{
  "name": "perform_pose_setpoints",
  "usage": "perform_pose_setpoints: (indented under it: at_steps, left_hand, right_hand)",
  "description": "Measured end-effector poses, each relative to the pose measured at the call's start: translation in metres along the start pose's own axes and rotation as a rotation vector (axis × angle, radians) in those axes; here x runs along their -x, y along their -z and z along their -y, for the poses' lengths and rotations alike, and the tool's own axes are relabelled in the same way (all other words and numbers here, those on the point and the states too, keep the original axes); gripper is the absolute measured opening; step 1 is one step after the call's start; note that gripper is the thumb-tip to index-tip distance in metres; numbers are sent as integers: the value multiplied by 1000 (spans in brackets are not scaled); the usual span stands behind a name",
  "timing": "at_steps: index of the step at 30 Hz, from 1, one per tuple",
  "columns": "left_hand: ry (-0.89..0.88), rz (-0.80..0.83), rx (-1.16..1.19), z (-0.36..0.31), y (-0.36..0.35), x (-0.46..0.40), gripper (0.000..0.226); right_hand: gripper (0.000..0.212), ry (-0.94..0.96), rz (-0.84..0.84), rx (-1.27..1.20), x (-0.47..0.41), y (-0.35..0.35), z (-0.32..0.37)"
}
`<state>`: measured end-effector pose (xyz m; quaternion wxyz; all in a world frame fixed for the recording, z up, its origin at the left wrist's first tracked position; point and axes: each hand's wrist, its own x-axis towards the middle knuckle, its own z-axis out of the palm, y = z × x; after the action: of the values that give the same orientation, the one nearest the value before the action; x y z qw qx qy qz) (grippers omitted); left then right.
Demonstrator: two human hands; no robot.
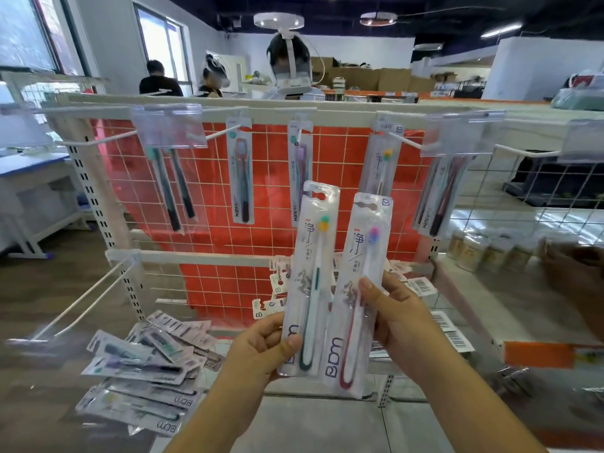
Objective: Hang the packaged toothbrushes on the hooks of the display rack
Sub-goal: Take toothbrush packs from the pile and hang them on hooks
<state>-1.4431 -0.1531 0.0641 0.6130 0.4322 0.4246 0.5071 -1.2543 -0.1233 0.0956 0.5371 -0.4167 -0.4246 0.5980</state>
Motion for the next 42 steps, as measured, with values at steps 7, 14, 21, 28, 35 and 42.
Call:
perform_pose_setpoints:
  at_steps: [7,14,21,28,35,42]
  left_hand:
    - [0,-57,50,-4,18,0,39]
    - [-3,-54,50,2,22,6,38]
    - [19,-83,53,8,27,12,41]
    - [19,-86,56,16,24,17,41]
    - [28,-127,76,25,6,19,34]
    - [48,-215,81,35,-11,30,25]
  right_hand:
    - [32,-30,-25,-82,-6,13,5]
    - [27,-33,-9,-39,-6,11,-1]
    - [33,-48,37,14,-3,7,-5]
    - [32,-61,42,-24,7,6,-11]
    - [31,-90,19,-86,17,19,-10]
    - [31,-88,5,-6,26,37,-13]
